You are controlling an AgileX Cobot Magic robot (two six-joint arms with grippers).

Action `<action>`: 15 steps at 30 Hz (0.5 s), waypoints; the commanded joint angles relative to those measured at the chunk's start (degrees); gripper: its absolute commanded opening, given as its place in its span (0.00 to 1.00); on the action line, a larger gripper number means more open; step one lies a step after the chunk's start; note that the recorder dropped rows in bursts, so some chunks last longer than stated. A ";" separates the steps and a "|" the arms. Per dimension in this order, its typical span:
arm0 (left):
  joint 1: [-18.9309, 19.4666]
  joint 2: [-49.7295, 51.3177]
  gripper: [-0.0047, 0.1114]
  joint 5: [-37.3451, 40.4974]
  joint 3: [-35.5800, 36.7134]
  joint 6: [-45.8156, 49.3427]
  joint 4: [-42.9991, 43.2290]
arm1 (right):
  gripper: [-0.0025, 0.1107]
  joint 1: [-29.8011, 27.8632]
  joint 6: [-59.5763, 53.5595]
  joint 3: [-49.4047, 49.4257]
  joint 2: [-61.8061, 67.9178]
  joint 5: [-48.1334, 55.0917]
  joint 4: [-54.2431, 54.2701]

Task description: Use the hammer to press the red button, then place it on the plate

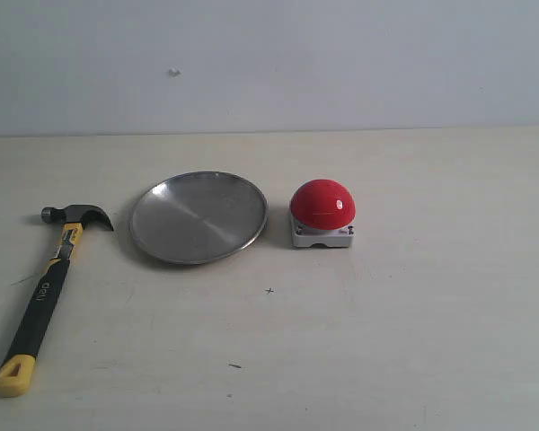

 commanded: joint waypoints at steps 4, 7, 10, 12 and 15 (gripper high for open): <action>-0.05 -0.35 0.04 -11.79 0.00 -13.55 -3.61 | 0.02 -0.34 -0.16 0.28 -0.14 -0.41 -0.14; -0.05 -0.35 0.04 -19.46 0.00 -15.50 -3.61 | 0.02 -0.34 -0.16 0.28 -0.14 -0.41 -0.14; 0.55 -0.35 0.04 -35.02 0.00 -13.59 -6.86 | 0.02 -0.34 -0.16 0.28 -0.14 -0.41 -0.14; 1.08 0.45 0.04 -38.61 -2.27 -9.86 -12.21 | 0.02 -0.34 -0.16 0.28 -0.14 -0.41 -0.14; 1.64 6.54 0.04 -30.91 -10.98 9.58 -28.20 | 0.02 -0.34 -0.16 0.28 -0.14 -0.41 -0.14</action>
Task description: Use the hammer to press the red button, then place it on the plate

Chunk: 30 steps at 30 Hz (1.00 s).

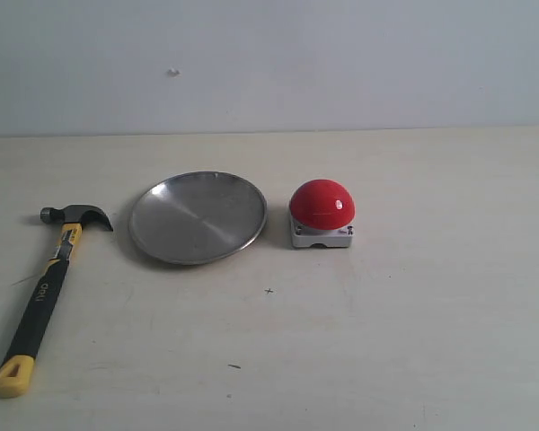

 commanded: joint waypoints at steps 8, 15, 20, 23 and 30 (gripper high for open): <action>0.87 37.17 0.04 15.11 -28.80 45.84 -33.01 | 0.02 -0.34 -0.16 0.28 -0.14 -0.41 -0.14; 1.02 68.62 0.04 28.43 -44.40 52.84 -32.90 | 0.02 -0.34 -0.16 0.28 -0.14 -0.41 -0.14; 2.35 86.54 0.04 52.31 -59.65 49.59 -30.23 | 0.02 -0.34 -0.16 0.28 -0.14 -0.41 -0.14; 2.36 95.79 0.04 62.71 -69.00 38.03 -17.66 | 0.02 -0.34 -0.16 0.28 -0.14 -0.41 -0.14; 2.36 109.45 0.12 78.51 -83.66 25.92 3.29 | 0.02 -0.34 -0.16 0.28 -0.14 -0.41 -0.14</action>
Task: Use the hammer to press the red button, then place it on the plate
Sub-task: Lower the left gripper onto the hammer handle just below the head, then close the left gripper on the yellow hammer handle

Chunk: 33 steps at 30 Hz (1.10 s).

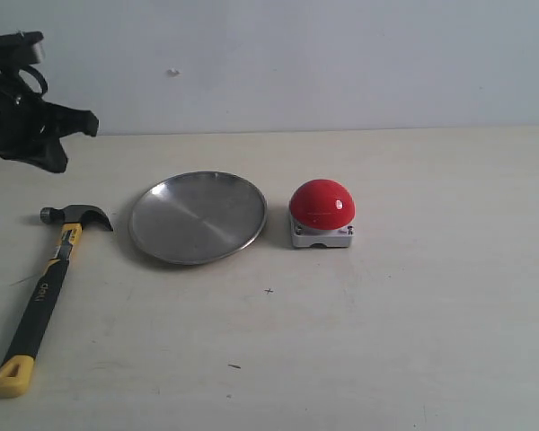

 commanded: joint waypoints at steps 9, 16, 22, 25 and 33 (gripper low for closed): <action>0.23 12.75 0.51 9.24 -8.51 -3.98 7.22 | 0.02 -0.34 -0.16 0.28 -0.14 -0.41 -0.14; 0.34 16.13 0.50 7.97 -8.51 -5.33 7.22 | 0.02 -0.34 -0.16 0.28 -0.14 -0.41 -0.14; 0.56 18.36 0.50 6.92 -8.51 -5.69 6.95 | 0.02 -0.34 -0.16 0.28 -0.14 -0.41 -0.14; 0.56 19.49 0.50 6.49 -8.51 -5.69 6.95 | 0.02 -0.34 -0.16 0.28 -0.14 -0.41 -0.14; 0.61 21.73 0.50 4.11 -8.51 -5.69 6.95 | 0.02 -0.34 -0.16 0.28 -0.14 -0.41 -0.14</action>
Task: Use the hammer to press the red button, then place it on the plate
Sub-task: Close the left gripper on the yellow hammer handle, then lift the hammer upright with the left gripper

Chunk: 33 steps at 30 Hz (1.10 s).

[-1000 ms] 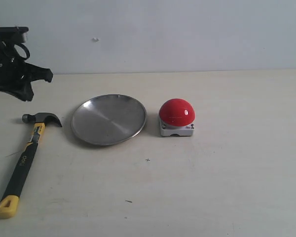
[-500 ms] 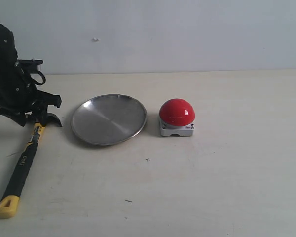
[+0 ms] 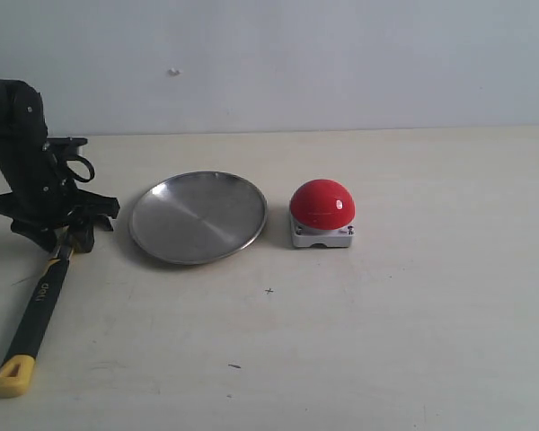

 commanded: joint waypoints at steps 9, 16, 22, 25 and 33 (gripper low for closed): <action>0.25 0.26 0.36 2.52 -0.26 -0.37 0.00 | 0.02 -0.34 -0.16 0.28 -0.14 -0.41 -0.14; 0.25 0.26 0.04 -0.02 -0.26 1.08 0.00 | 0.02 -0.34 -0.16 0.28 -0.14 -0.41 -0.14; 0.25 0.15 0.04 -3.56 -0.26 1.08 0.00 | 0.02 -0.34 -0.16 0.28 -0.14 -0.41 -0.14; 0.25 -0.17 0.04 -5.77 -0.13 1.08 0.00 | 0.02 -0.34 -0.16 0.28 -0.14 -0.41 -0.14; 0.25 -4.12 0.04 -12.53 5.15 0.95 0.00 | 0.02 -0.34 -0.16 0.28 -0.14 -0.41 -0.14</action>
